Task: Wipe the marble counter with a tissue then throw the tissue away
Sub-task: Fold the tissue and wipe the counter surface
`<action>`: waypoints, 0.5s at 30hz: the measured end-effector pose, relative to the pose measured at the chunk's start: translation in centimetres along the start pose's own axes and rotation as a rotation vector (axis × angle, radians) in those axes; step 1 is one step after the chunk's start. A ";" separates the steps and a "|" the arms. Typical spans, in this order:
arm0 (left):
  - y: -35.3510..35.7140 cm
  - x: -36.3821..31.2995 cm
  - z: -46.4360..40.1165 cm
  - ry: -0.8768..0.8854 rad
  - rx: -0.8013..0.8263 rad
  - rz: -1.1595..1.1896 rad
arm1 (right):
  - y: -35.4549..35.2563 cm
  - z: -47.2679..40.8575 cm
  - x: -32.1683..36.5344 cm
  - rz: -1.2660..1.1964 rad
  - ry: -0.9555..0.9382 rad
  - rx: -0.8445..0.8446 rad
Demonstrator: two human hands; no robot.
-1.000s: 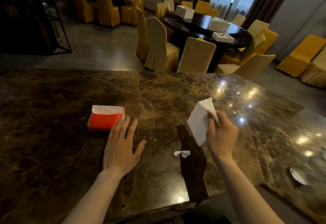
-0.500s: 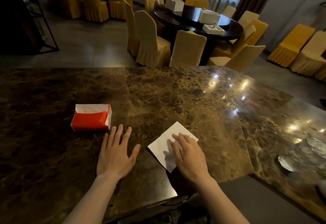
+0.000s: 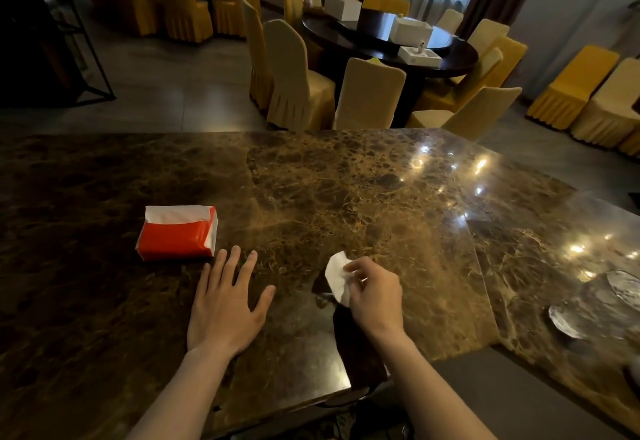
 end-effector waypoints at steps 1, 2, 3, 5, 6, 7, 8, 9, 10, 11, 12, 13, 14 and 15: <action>-0.1 0.0 0.0 -0.001 -0.002 0.002 | -0.4 -0.2 -0.1 -0.009 0.009 -0.030; -0.1 -0.1 0.0 -0.001 -0.003 0.005 | -0.7 -0.4 -0.2 0.014 -0.003 -0.039; -0.2 -0.1 0.1 -0.001 -0.004 0.009 | -0.8 -0.4 -0.2 0.061 -0.022 -0.018; -0.3 -0.1 0.1 -0.003 -0.011 0.018 | -0.2 0.0 -0.1 0.182 -0.084 0.076; -0.3 -0.1 0.1 -0.004 -0.012 0.017 | 0.2 0.5 0.1 0.228 -0.128 0.123; -0.3 -0.1 0.1 -0.005 -0.009 0.014 | 0.5 0.9 0.4 0.258 -0.169 0.164; -0.2 -0.1 0.0 -0.004 -0.007 0.012 | 0.8 1.3 0.6 0.278 -0.203 0.198; -0.2 -0.1 0.0 -0.003 -0.007 0.011 | 1.0 1.6 0.9 0.299 -0.231 0.231; -0.2 -0.1 0.0 -0.001 -0.008 0.012 | 1.2 1.8 1.1 0.323 -0.255 0.264; -0.2 -0.1 0.1 0.000 -0.012 0.013 | 1.3 2.0 1.4 0.341 -0.271 0.298; -0.1 0.0 0.1 -0.001 -0.015 0.014 | 1.4 2.2 1.6 0.348 -0.277 0.334; -0.1 -0.1 0.1 -0.002 -0.016 0.013 | 1.4 2.4 1.8 0.341 -0.279 0.366; -0.1 -0.1 0.0 -0.002 -0.015 0.012 | 1.4 2.4 1.9 0.325 -0.276 0.395; 0.0 -0.1 0.0 -0.002 -0.014 0.010 | 1.3 2.3 1.9 0.310 -0.269 0.422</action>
Point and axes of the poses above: each hand's wrist, its own z-axis away from the middle knuckle, its own y-axis out of the palm, x = y × z, the point moved 2 cm from there along -z, towards the middle knuckle, and after that the axes turned 1 degree about x, right-handed, at the moved point
